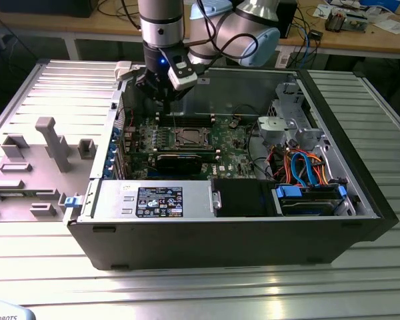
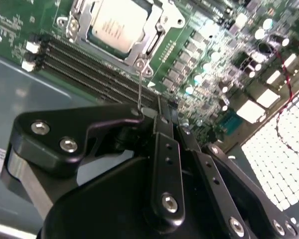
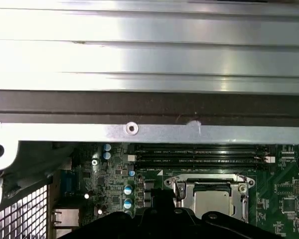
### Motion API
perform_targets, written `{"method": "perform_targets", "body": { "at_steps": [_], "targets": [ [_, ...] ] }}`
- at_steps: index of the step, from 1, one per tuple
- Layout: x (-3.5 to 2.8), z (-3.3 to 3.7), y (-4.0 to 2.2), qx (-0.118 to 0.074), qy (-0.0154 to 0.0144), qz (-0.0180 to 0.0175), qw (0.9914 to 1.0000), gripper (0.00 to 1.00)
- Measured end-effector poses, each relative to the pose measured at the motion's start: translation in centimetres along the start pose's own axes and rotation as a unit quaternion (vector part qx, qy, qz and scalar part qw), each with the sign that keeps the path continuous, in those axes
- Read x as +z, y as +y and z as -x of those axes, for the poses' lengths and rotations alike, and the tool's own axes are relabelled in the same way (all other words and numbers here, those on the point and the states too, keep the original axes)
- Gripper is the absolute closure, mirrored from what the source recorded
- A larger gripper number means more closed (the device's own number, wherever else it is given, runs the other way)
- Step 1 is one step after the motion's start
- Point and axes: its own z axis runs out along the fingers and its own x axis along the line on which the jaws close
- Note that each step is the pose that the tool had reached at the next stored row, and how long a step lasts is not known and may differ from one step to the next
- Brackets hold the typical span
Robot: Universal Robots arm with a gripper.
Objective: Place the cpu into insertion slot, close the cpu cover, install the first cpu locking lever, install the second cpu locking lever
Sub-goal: 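Install the first cpu locking lever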
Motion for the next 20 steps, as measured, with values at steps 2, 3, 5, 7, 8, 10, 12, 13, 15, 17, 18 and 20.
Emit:
{"method": "perform_targets", "body": {
  "at_steps": [2,3,5,7,8,10,12,13,15,17,18,20],
  "targets": [
    [0.03,0.24,0.10,0.000,0.0000,0.0000,1.00000,0.89],
    [0.04,0.36,0.12,0.000,0.0000,0.0000,1.00000,0.89],
    [0.05,0.58,0.12,0.000,0.0001,0.0000,1.00000,0.89],
    [0.05,0.59,0.13,0.000,0.0000,0.0000,1.00000,0.89],
    [0.06,0.61,0.13,0.000,0.0000,0.0000,1.00000,0.89],
    [0.05,0.63,0.13,0.000,0.0000,0.0000,1.00000,0.89],
    [0.06,0.63,0.13,0.000,0.0000,0.0000,1.00000,0.89],
    [0.06,0.63,0.13,0.000,0.0000,0.0000,1.00000,0.89],
    [0.06,0.64,0.13,0.000,0.0000,0.0000,1.00000,0.89],
    [0.06,0.64,0.13,0.000,0.0000,0.0000,1.00000,0.89],
    [0.06,0.67,0.13,0.000,0.0000,0.0000,1.00000,0.89],
    [0.07,0.80,0.13,0.000,0.0000,0.0000,1.00000,0.89]
  ]
}}
